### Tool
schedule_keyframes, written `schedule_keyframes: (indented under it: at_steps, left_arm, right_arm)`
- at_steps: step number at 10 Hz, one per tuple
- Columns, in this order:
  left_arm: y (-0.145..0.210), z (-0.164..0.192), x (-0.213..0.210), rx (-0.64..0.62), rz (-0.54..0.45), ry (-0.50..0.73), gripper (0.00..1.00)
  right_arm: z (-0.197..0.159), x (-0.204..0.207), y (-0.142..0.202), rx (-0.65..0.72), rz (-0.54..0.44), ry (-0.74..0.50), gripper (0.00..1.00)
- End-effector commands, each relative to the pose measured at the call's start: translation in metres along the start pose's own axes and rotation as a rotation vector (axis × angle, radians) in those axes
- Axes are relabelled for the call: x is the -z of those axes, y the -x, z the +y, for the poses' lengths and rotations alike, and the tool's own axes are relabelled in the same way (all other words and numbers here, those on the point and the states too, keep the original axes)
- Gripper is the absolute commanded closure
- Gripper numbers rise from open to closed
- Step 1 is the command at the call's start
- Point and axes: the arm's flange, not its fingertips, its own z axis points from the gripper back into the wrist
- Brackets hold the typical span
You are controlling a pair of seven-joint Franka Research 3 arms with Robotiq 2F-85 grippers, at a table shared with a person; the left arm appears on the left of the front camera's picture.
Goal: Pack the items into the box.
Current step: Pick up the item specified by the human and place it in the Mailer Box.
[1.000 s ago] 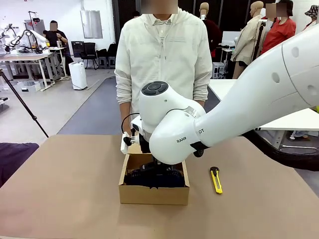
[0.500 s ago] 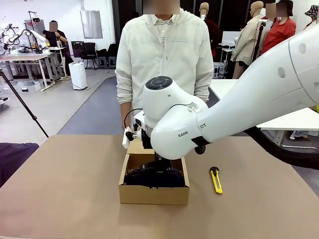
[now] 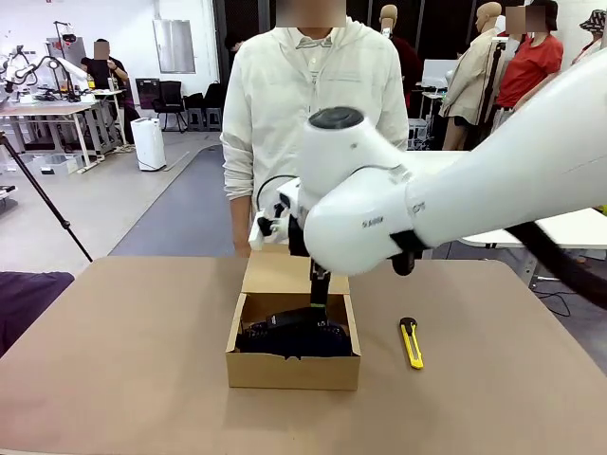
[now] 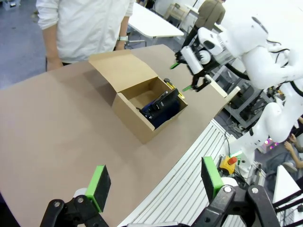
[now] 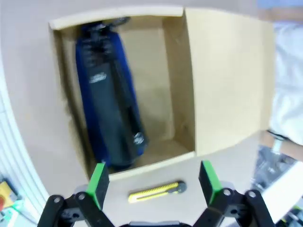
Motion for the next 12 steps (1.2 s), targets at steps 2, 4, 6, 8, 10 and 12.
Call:
schedule_keyframes:
  at_steps: [2,4,6,8,10,12]
  left_arm:
    - [0.002,0.0,0.0,0.011,-0.008,0.005,0.0]
    - [0.002,0.0,0.0,0.011,-0.008,0.005,0.0]
    - [0.002,0.0,0.0,0.011,-0.008,0.005,0.0]
    - [0.002,0.0,0.0,0.011,-0.008,0.005,0.0]
    - [0.002,0.0,0.0,0.011,-0.008,0.005,0.0]
    - [0.002,0.0,0.0,0.011,-0.008,0.005,0.0]
  right_arm:
    - [-0.013,-0.069,0.106,0.231,0.086,-0.291,0.0]
    - [-0.005,-0.104,0.207,0.413,0.112,-0.453,0.0]
    - [0.02,-0.103,0.297,0.672,0.125,-0.711,0.0]
    - [0.041,-0.096,0.346,0.986,0.192,-0.652,0.0]
    - [0.029,-0.107,0.323,0.647,0.174,-0.702,0.0]
    - [0.038,-0.103,0.347,0.759,0.184,-0.716,0.0]
